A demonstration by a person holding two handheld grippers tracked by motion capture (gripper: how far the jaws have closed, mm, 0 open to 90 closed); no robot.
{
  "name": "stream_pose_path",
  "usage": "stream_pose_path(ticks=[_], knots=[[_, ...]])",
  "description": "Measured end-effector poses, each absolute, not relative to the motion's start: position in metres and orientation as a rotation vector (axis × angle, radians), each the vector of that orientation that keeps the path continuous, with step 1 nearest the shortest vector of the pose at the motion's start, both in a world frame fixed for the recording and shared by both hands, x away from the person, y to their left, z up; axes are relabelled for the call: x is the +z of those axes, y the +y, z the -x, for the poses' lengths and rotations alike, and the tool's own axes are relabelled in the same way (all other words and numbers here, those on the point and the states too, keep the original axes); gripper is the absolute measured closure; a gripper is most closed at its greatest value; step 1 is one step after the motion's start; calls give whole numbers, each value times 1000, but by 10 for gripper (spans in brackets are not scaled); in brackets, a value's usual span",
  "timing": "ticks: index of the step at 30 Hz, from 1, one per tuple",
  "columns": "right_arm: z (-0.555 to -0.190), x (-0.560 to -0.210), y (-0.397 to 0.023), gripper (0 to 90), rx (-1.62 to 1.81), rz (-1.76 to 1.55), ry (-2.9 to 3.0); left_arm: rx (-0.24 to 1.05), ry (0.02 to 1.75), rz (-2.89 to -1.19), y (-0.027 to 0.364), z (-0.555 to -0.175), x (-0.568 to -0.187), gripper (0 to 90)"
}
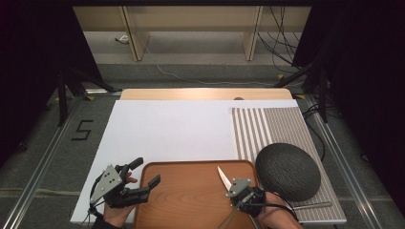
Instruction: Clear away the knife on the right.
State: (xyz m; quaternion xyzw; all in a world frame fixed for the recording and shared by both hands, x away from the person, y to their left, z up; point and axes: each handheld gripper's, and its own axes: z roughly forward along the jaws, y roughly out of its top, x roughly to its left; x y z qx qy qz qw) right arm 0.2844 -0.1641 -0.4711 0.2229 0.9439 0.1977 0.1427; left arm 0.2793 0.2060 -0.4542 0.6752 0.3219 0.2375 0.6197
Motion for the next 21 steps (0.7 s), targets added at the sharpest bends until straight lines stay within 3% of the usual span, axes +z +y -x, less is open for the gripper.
stream_pose_path(ticks=[21], knots=[[-291,-470,-183,900,527,-718,2723,546,740,-1553,206,-279,-454,166]])
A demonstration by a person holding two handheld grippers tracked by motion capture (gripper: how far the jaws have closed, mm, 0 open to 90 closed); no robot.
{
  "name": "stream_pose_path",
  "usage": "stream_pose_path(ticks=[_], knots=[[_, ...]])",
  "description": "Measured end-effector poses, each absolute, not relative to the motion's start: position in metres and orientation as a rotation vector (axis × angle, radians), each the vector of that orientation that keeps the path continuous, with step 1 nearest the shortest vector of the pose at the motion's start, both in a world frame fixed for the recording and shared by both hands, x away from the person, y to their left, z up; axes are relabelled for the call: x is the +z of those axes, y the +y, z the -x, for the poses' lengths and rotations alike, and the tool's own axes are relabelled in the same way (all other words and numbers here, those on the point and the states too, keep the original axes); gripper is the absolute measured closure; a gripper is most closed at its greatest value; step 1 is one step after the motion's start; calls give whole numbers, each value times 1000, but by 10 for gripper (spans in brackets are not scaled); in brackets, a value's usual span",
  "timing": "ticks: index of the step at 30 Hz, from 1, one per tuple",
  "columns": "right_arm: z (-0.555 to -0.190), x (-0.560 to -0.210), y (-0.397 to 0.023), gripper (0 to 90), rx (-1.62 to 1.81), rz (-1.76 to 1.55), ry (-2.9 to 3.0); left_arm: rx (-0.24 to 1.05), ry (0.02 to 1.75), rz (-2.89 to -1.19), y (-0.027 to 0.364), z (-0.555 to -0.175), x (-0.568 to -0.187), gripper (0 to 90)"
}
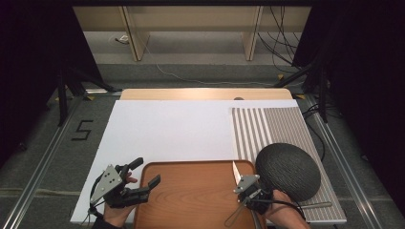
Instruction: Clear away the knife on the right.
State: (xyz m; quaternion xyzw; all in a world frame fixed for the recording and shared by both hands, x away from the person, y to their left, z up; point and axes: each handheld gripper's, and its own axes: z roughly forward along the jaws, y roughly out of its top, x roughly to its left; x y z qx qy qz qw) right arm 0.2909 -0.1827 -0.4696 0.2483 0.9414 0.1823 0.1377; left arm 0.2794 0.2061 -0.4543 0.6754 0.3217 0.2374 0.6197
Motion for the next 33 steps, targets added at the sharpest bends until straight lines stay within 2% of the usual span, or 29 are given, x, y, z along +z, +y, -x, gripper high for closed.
stream_pose_path(ticks=[33], knots=[[-291,-468,-205,900,539,-835,2757,545,744,-1548,206,-280,-454,166]])
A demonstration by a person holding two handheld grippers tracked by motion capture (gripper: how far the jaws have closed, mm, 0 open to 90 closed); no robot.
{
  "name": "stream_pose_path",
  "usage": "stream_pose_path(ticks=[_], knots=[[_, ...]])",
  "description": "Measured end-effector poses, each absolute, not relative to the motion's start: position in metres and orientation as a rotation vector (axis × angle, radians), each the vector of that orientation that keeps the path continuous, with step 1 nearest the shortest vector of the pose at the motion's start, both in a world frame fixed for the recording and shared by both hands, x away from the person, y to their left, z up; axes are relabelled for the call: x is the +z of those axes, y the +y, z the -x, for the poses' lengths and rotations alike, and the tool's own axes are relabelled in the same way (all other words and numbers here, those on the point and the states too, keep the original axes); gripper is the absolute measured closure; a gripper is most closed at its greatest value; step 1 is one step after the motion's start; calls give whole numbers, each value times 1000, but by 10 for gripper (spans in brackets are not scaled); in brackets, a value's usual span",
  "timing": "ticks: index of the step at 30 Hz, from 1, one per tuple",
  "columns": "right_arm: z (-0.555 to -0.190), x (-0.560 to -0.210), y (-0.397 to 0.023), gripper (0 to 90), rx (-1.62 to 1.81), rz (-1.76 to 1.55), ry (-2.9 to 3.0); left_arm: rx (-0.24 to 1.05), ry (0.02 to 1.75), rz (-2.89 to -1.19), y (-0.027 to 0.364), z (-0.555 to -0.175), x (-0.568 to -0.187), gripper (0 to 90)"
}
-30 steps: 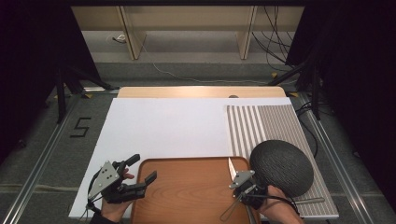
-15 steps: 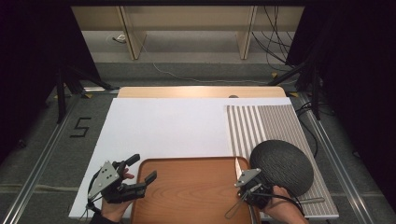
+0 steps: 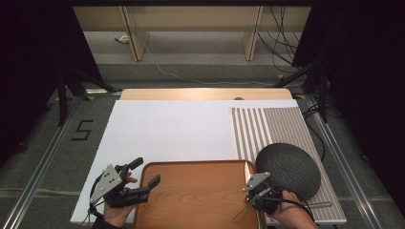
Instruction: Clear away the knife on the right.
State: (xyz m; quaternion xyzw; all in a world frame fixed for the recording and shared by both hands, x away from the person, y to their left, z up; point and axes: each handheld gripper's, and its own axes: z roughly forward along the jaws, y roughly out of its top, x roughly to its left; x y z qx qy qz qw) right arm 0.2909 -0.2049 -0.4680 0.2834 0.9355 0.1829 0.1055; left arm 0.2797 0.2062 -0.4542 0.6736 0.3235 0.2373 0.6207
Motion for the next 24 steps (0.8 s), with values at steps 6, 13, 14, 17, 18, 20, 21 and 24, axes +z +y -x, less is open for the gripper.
stream_pose_path(ticks=[6,13,14,17,18,20,21,24], knots=[[-292,-456,-212,868,776,-873,2704,545,744,-1549,206,-280,-454,165],[-293,-447,-220,701,1011,-939,2631,543,744,-1550,206,-280,-454,165],[-293,-446,-221,657,1045,-953,2625,543,743,-1547,206,-280,-454,164],[-293,-442,-225,547,1128,-967,2600,542,743,-1548,206,-280,-454,164],[-292,-442,-225,528,1138,-969,2598,543,743,-1548,206,-280,-454,164],[-291,-441,-225,483,1171,-963,2593,544,740,-1548,206,-280,-454,164],[-291,-441,-225,483,1171,-963,2593,544,740,-1549,206,-280,-454,164],[-290,-437,-227,401,1247,-967,2533,542,740,-1550,205,-280,-454,163]])
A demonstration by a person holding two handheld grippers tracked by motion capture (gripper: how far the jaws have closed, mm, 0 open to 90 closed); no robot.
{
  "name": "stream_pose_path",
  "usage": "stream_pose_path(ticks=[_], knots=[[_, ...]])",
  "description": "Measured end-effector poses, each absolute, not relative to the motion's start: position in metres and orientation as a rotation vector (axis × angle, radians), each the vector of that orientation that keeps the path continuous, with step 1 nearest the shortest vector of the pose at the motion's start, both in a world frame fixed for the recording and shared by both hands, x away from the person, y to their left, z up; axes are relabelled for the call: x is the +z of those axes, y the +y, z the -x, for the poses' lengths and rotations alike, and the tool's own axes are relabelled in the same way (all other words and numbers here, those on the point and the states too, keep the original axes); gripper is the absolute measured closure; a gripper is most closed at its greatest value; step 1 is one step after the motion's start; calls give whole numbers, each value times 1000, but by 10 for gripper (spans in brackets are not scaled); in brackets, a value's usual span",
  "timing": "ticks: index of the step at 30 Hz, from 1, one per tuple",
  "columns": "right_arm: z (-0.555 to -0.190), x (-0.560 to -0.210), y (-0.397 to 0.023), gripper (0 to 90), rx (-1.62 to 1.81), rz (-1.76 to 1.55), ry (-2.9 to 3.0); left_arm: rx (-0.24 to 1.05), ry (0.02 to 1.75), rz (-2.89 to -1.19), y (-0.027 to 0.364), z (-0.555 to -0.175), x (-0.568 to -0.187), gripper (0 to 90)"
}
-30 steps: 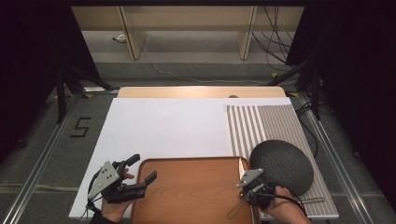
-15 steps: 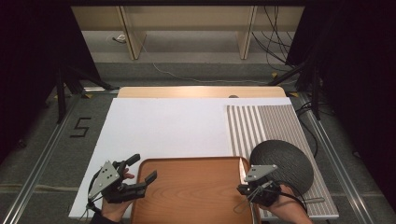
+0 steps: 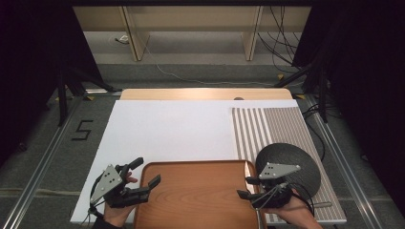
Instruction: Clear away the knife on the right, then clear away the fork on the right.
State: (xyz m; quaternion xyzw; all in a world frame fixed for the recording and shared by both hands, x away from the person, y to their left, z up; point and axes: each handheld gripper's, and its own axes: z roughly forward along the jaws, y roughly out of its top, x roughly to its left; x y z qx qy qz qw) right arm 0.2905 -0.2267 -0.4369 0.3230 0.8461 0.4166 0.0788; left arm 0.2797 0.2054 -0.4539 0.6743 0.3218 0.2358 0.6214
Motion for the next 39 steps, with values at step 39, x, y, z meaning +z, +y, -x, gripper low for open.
stream_pose_path(ticks=[39], knots=[[-277,-422,-290,187,1422,-1161,2153,512,745,-1545,205,-282,-454,159]])
